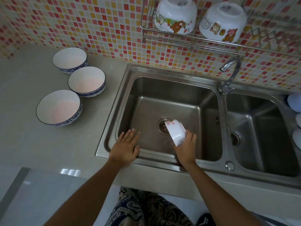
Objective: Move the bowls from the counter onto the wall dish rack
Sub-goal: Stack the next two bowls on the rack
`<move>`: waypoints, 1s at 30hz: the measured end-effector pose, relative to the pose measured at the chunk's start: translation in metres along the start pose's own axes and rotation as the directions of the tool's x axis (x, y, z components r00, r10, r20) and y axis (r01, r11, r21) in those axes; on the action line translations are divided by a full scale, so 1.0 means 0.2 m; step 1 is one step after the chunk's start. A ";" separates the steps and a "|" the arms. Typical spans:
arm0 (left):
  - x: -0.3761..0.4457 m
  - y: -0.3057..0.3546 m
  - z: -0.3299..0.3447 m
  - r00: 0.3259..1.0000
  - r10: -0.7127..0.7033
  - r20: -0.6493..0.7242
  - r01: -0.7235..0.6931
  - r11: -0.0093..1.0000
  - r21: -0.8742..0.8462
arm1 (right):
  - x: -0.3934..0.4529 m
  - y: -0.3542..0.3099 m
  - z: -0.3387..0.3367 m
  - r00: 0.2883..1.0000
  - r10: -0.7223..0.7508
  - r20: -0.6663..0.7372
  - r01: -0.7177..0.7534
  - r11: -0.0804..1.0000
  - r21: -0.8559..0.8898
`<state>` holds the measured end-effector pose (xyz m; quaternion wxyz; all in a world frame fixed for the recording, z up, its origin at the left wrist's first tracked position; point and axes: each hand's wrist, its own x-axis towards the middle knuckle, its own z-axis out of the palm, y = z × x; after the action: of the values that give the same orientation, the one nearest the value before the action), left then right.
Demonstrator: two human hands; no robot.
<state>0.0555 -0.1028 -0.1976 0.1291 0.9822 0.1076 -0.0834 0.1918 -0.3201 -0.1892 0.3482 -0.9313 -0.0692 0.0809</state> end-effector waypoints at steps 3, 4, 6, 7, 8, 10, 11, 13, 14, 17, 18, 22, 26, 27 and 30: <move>0.00 0.00 0.00 1.000 0.001 0.020 -0.001 1.000 -0.028 | -0.01 0.00 0.01 0.995 -0.103 0.006 0.103 0.986 -0.129; 0.00 0.00 0.00 1.000 -0.001 0.026 0.002 1.000 -0.028 | -0.01 0.00 0.01 0.990 -0.139 0.007 0.139 0.977 -0.162; 0.01 0.00 0.00 0.999 -0.007 0.045 0.007 1.000 -0.014 | -0.02 0.00 0.00 0.979 -0.204 0.018 0.202 0.947 -0.252; 0.01 -0.01 0.00 0.999 -0.009 0.051 0.009 1.000 -0.004 | -0.03 0.00 -0.01 0.972 -0.233 0.026 0.230 0.923 -0.310; 0.01 -0.01 0.00 0.998 -0.011 0.060 0.011 1.000 0.005 | -0.04 -0.01 -0.01 0.964 -0.263 0.036 0.257 0.895 -0.364; 0.01 0.00 0.00 0.997 -0.009 0.073 0.009 1.000 0.010 | -0.05 -0.02 -0.02 0.942 -0.333 0.053 0.322 0.844 -0.429; 0.01 0.00 -0.01 0.997 -0.008 0.071 0.007 1.000 0.006 | -0.05 -0.02 -0.02 0.929 -0.365 0.060 0.352 0.822 -0.446; 0.01 0.01 -0.01 0.998 -0.003 0.070 0.003 1.000 0.001 | -0.05 -0.02 -0.02 0.911 -0.406 0.069 0.388 0.790 -0.474; 0.01 0.00 -0.01 0.997 0.000 0.072 0.000 1.000 0.000 | -0.06 -0.02 -0.03 0.907 -0.416 0.069 0.395 0.781 -0.484; 0.00 0.00 -0.01 0.998 0.016 0.065 -0.015 1.000 -0.022 | -0.08 -0.05 -0.02 0.940 -0.342 0.006 0.316 0.860 -0.400; 0.00 0.00 -0.01 0.998 0.025 0.060 -0.022 0.999 -0.043 | -0.09 -0.07 -0.02 0.967 -0.254 -0.040 0.230 0.924 -0.306; 0.05 0.01 -0.09 0.992 0.126 0.031 -0.123 0.990 -0.072 | -0.04 -0.21 -0.13 0.957 0.273 -0.094 -0.231 0.920 0.316; 0.24 0.09 -0.40 0.962 0.190 -0.197 -0.208 0.975 -0.075 | 0.02 -0.36 -0.44 0.868 0.364 0.336 -0.456 0.319 0.831; 0.31 0.12 -0.51 0.943 0.198 -0.267 -0.225 0.971 -0.076 | 0.03 -0.40 -0.53 0.877 0.295 0.380 -0.451 0.231 0.862; 0.48 0.26 -0.90 0.848 0.216 -0.483 -0.280 0.958 -0.062 | 0.08 -0.53 -0.75 0.939 0.073 0.336 -0.344 0.142 0.928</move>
<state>0.1837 -0.0859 -0.0329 0.1726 0.9678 0.0129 0.1826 0.2301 -0.3339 -0.0102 0.8381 -0.4749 0.0929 0.2518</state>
